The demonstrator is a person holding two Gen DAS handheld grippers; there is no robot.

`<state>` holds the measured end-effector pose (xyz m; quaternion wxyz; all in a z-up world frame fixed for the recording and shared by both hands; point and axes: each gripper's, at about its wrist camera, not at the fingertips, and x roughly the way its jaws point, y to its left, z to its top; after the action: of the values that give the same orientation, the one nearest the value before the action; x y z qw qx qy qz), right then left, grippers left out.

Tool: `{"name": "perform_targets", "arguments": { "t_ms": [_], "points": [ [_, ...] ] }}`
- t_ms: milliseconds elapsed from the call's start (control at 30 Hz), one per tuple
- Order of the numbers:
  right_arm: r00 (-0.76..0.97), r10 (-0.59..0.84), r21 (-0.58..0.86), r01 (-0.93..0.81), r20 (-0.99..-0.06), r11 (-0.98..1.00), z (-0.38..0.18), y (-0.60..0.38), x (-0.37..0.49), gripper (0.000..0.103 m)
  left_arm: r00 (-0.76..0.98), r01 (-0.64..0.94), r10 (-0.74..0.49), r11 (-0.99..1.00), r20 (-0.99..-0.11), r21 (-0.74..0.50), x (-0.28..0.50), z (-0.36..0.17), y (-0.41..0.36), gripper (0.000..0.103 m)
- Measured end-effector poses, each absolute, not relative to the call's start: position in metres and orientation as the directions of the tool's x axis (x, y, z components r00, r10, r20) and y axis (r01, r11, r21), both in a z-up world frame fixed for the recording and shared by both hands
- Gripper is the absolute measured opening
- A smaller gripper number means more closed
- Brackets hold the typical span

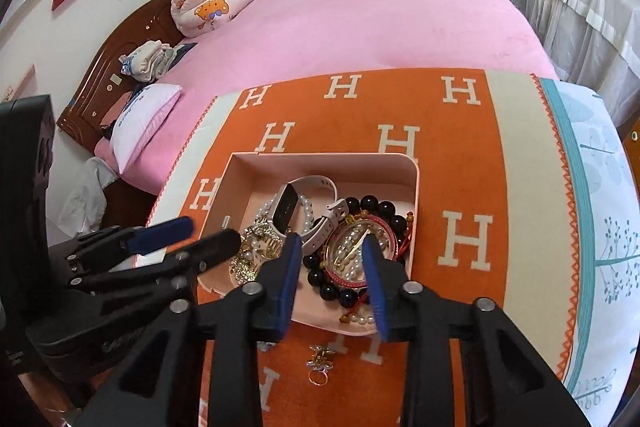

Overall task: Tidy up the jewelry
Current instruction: 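Carry the pendant and pearl pin into the pink box and open both grippers, then withdraw both grippers from the box toward the flower pendant and gold charm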

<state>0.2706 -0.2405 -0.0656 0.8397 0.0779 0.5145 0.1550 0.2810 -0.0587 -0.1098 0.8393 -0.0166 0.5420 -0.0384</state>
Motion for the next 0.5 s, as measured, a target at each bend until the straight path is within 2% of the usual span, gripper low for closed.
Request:
{"name": "perform_targets", "arguments": {
  "t_ms": [500],
  "points": [
    [0.441,0.32,0.278,-0.157,-0.839,0.947,-0.055,-0.247,0.224,0.032,0.444,0.041,-0.061,0.998,-0.894,-0.048,0.237,-0.093,-0.038,0.053]
  ]
}}
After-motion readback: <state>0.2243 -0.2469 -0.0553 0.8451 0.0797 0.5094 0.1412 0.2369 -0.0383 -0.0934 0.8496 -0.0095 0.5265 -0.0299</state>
